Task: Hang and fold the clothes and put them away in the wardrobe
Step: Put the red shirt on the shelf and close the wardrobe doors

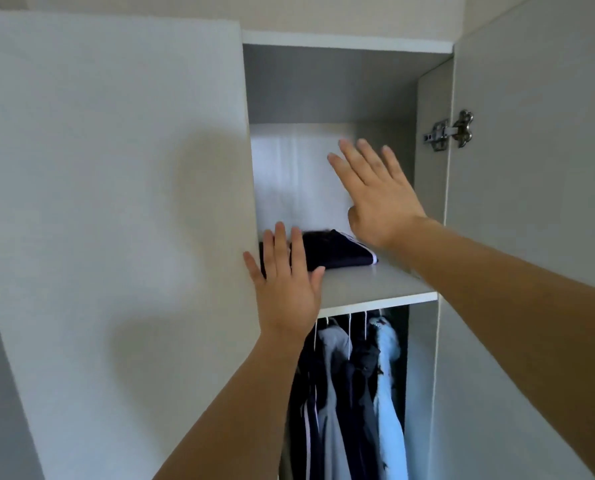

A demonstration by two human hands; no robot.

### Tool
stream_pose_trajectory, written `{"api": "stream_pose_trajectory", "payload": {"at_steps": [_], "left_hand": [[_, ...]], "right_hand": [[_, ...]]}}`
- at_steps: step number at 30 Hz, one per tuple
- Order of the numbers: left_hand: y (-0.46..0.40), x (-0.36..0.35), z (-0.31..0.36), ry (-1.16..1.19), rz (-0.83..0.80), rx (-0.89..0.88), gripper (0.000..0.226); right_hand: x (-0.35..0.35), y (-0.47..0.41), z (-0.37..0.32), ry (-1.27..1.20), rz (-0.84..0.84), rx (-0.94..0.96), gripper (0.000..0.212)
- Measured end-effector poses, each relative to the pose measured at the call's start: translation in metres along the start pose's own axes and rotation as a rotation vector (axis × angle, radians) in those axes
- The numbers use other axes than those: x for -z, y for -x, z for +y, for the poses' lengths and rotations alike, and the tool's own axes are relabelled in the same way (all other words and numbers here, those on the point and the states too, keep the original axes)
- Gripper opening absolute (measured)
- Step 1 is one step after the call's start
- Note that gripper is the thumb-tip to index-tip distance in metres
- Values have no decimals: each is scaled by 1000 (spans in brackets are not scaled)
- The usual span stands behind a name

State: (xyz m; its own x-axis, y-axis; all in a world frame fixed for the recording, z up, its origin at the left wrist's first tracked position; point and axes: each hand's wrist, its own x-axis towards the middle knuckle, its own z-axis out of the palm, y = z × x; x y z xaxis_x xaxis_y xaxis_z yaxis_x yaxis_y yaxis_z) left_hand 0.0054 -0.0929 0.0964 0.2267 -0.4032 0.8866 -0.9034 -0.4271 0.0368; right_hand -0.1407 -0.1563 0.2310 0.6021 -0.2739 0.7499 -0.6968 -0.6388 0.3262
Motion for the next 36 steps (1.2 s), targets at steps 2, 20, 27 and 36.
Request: {"api": "stream_pose_trajectory", "payload": {"at_steps": [2, 20, 27, 36], "left_hand": [[7, 15, 25, 29, -16, -114, 67], [123, 158, 296, 49, -20, -1320, 58], [136, 148, 320, -80, -144, -1244, 56], [152, 165, 271, -95, -141, -1198, 55]], "right_hand": [[18, 25, 22, 4, 0, -68, 80], [202, 267, 213, -139, 124, -703, 62], [198, 270, 200, -599, 15, -842, 38], [201, 254, 168, -727, 66, -877, 26]]}}
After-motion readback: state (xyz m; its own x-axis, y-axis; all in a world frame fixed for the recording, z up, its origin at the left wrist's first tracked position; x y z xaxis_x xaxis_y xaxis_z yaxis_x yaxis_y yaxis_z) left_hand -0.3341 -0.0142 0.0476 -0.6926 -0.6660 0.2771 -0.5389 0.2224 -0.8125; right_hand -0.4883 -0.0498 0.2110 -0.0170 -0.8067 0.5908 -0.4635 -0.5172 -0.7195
